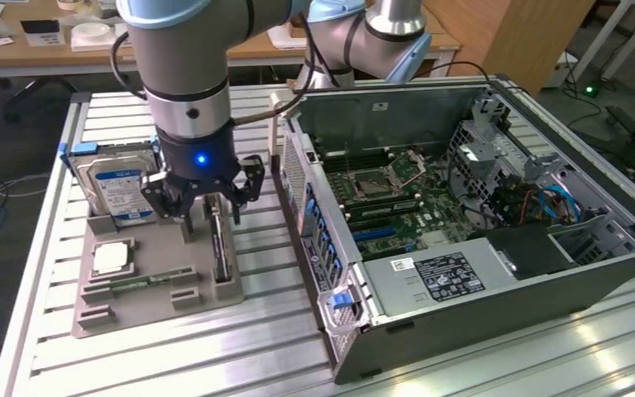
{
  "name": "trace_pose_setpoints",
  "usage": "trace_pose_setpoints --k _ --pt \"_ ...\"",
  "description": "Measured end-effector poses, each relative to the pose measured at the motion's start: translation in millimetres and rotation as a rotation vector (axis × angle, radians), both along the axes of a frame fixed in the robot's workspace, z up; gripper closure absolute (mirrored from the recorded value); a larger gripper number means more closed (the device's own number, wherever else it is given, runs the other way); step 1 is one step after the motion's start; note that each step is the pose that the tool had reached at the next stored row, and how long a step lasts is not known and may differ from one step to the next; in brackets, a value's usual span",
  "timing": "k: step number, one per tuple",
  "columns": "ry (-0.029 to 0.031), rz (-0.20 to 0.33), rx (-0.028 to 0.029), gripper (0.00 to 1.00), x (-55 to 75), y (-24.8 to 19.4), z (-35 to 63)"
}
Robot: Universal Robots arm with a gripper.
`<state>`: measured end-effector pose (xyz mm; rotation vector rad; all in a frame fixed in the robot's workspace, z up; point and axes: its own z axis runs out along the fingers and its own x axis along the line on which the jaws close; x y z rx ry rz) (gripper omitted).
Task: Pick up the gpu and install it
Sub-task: 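Pick up the gpu and move the gpu toward the slot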
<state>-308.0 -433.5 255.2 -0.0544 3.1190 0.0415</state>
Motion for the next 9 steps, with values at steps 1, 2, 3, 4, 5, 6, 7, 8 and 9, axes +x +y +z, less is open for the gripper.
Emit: trace_pose_setpoints --k 1,2,3,4,5,6,7,8,9 --pt "0.0001 0.001 0.0000 0.34 0.0 0.0 -1.8" --pt "0.0001 0.002 0.0000 0.34 0.0 0.0 -3.6" --pt "0.0001 0.003 -0.0001 0.34 0.0 0.0 -5.4" --pt "0.0001 0.004 -0.0001 0.34 0.0 0.0 -7.4" --pt "0.0001 0.005 -0.0001 0.34 0.1 0.1 -9.2" --pt "0.0002 0.005 -0.0002 0.34 0.0 0.5 -10.9" --pt "0.0001 0.006 -0.0001 0.34 0.1 1.0 -12.8" --pt "0.0001 0.007 0.0000 0.34 0.0 1.5 -14.6" --pt "0.0001 0.008 0.0000 0.34 0.0 2.3 -16.4"
